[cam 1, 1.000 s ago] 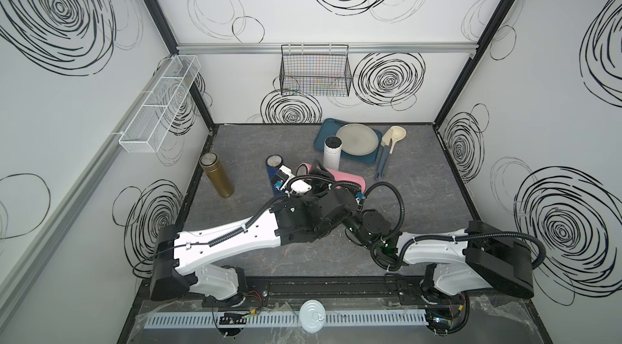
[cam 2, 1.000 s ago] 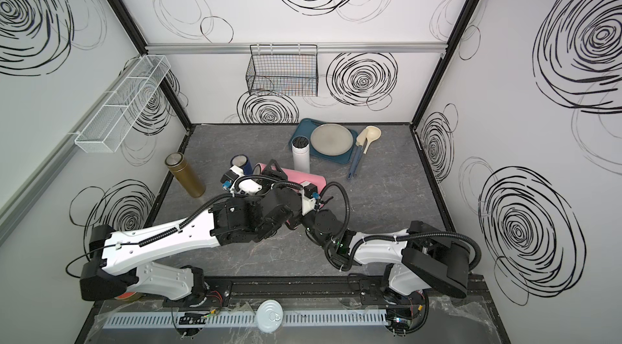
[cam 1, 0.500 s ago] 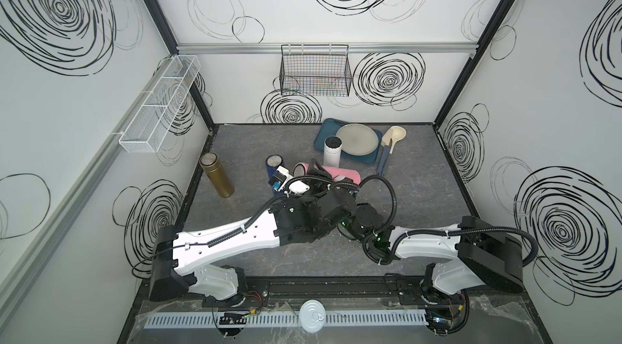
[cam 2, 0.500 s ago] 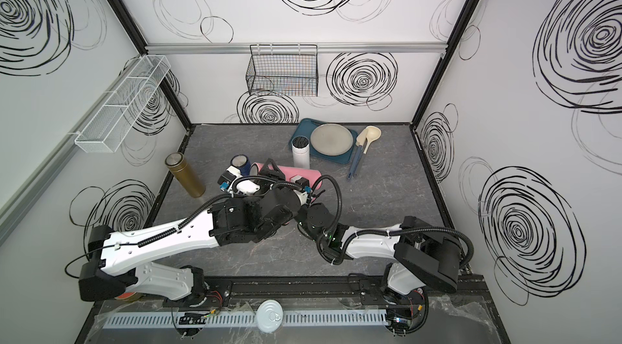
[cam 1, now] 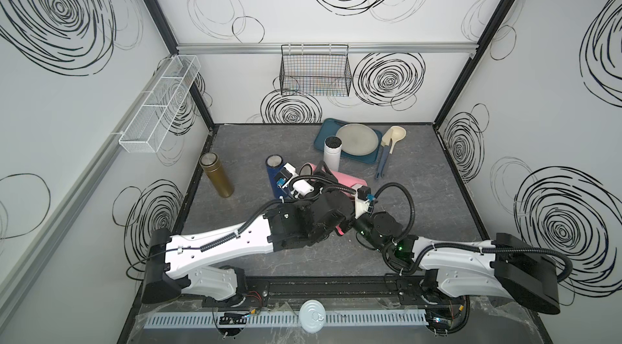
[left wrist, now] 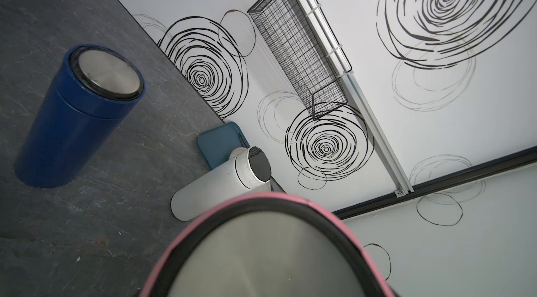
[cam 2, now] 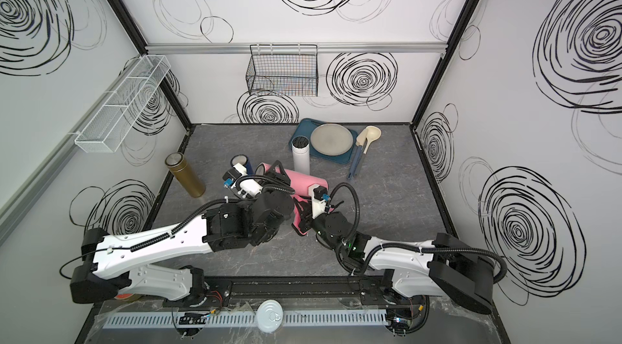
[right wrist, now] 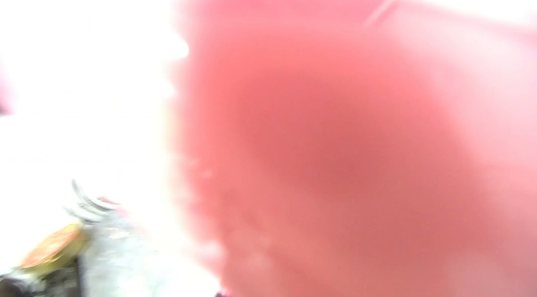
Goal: Wipe the surface of the thermos
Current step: Wipe the dirt from the surface of the thermos.
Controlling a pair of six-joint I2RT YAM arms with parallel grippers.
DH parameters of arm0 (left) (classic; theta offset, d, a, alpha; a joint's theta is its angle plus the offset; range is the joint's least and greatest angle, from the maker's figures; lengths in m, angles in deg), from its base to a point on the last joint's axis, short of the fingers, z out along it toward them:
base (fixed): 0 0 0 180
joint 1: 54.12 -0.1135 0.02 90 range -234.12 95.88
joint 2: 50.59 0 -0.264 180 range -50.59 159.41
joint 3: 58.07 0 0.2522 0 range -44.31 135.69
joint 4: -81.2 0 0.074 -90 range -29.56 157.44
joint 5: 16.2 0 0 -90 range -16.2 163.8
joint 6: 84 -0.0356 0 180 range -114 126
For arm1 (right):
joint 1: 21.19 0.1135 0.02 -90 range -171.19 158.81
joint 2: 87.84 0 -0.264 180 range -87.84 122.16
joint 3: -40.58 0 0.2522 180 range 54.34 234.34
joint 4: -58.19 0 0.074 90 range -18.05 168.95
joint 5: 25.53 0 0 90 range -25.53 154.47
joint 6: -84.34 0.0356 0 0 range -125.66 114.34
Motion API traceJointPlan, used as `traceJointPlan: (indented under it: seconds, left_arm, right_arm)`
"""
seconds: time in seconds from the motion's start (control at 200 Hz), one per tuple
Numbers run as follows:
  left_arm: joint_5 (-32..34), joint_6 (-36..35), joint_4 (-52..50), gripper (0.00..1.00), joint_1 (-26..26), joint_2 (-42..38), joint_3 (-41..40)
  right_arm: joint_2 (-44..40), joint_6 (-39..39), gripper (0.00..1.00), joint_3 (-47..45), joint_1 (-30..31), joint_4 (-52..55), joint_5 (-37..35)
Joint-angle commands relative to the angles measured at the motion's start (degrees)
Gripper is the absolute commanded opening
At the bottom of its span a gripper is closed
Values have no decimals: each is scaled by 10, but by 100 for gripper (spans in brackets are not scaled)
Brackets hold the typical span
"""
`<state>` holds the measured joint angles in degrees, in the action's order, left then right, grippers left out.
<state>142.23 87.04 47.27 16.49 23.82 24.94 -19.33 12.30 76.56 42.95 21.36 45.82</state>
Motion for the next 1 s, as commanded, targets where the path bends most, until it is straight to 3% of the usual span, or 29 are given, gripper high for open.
traceJointPlan:
  seconds: [0.0, 0.215, 0.335, 0.51, 0.575, 0.68, 0.876, 0.996]
  left_arm:
    - [-39, -152, 51, 0, 9, 1, -12]
    - [-80, -273, 165, 0, -17, -5, -54]
    - [-82, -302, 188, 0, -39, 0, -67]
    - [-204, -421, 306, 0, -80, 5, -105]
    - [-220, -439, 333, 0, -83, 0, -119]
    - [-223, -470, 368, 0, -82, -8, -137]
    - [-268, -551, 447, 0, -83, -23, -175]
    - [-348, -601, 489, 0, -95, -27, -191]
  right_arm:
    - [-16, -4, 0, 33, -7, -32, 18]
    - [-10, 54, 0, -54, -47, -54, -24]
    - [-28, 68, 0, -82, -50, -50, -36]
    - [-83, 36, 0, -36, -25, 0, 12]
    - [-95, 27, 0, -23, -23, 7, 32]
    - [-87, 28, 0, -28, -28, 2, 16]
    - [-35, 100, 0, -95, -75, -39, -1]
    - [-45, 105, 0, -107, -74, -29, -16]
